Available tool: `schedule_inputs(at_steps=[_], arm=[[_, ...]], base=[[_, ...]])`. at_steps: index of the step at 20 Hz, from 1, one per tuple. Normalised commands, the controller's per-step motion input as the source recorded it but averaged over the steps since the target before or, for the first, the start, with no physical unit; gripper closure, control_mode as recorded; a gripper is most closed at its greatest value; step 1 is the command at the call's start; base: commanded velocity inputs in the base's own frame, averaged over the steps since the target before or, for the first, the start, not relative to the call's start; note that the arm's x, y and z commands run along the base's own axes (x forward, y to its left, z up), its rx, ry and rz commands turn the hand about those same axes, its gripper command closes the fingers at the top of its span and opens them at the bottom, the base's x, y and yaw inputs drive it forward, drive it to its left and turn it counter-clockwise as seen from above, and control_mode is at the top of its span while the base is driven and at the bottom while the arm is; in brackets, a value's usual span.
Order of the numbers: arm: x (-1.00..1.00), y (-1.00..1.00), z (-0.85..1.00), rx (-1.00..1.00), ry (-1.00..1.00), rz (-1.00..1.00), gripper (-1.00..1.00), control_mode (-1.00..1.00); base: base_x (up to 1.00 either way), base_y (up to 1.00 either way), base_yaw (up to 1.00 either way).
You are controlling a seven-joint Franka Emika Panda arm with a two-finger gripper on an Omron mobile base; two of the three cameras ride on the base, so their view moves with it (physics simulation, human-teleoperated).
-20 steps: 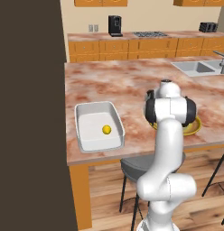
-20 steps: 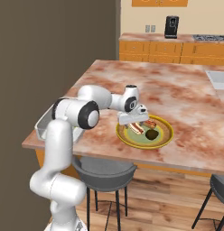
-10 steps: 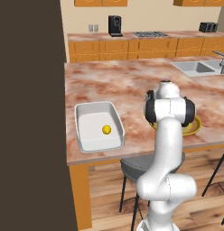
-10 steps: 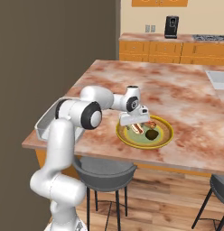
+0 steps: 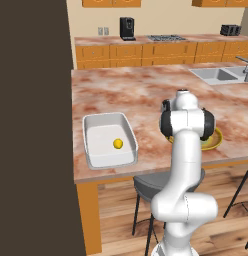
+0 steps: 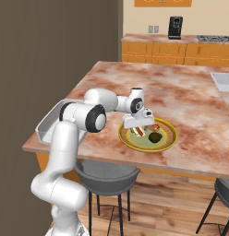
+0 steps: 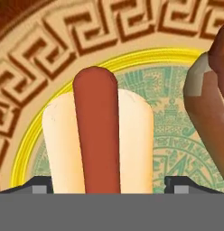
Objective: Place one cooked food and one vegetable from the large plate to each tupperware container.
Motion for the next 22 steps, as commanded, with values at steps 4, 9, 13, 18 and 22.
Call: schedule_inputs(at_steps=[4,9,13,18,22], arm=[[0.0,0.23,-0.01,0.0,0.0,0.02,1.0,-1.0],[-0.04,0.23,-0.02,0.0,0.01,0.01,1.0,-1.0],[-0.34,0.48,0.91,0.05,-0.08,0.0,1.0,-1.0],[-0.5,0.97,1.0,0.09,-0.12,-0.08,1.0,-1.0],[-0.94,1.0,0.86,0.03,-0.17,-0.21,1.0,-1.0]], base=[[0.0,0.0,0.0],[0.0,0.0,0.0],[0.0,0.0,0.0],[0.0,0.0,0.0],[0.0,0.0,0.0]])
